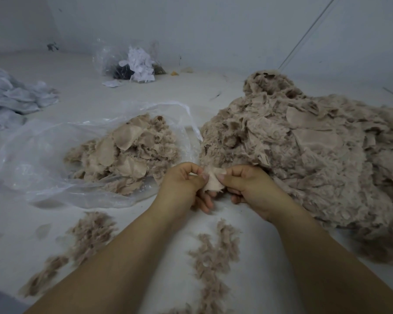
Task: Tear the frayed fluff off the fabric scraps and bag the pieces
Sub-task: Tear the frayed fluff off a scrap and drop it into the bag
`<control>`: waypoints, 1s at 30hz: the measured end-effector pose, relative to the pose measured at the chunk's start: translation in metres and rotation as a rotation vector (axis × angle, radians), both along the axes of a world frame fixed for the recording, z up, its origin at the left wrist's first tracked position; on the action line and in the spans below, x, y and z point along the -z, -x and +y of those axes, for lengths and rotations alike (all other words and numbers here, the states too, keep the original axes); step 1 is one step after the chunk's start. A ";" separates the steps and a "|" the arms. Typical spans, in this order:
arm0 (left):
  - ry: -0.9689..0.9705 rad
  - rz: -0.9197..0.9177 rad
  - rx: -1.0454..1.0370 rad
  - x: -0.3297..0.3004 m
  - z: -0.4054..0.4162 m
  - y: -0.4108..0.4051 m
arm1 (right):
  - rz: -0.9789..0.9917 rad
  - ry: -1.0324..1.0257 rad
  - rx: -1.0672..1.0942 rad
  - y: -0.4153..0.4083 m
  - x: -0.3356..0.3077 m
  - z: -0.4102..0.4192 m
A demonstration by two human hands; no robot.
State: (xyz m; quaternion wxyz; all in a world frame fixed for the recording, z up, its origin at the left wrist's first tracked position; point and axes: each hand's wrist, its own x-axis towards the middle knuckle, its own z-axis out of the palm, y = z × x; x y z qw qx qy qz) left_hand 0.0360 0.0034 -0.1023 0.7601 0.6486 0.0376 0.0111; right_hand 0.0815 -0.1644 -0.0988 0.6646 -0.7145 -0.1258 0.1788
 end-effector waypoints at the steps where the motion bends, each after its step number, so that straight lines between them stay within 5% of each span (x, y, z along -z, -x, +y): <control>1: 0.028 0.025 -0.012 -0.001 0.000 0.000 | 0.003 -0.009 -0.006 -0.001 0.001 0.000; 8: -0.140 0.040 -0.008 0.000 -0.003 -0.007 | -0.015 0.004 -0.056 0.001 0.000 -0.002; 14: 0.154 0.055 -0.199 -0.002 0.001 -0.006 | 0.018 -0.008 -0.035 0.002 -0.002 -0.002; 20: -0.073 0.076 0.061 -0.004 -0.001 0.000 | 0.021 -0.017 -0.025 0.003 -0.003 -0.002; 24: 0.080 0.049 -0.018 -0.005 0.006 0.000 | 0.019 -0.002 -0.011 0.003 -0.004 -0.001; 27: 0.068 0.094 0.259 -0.010 0.020 0.005 | 0.046 -0.034 0.015 0.003 -0.004 0.000; 30: -0.237 0.133 0.665 -0.015 0.028 0.013 | 0.045 -0.035 0.024 0.003 -0.004 0.000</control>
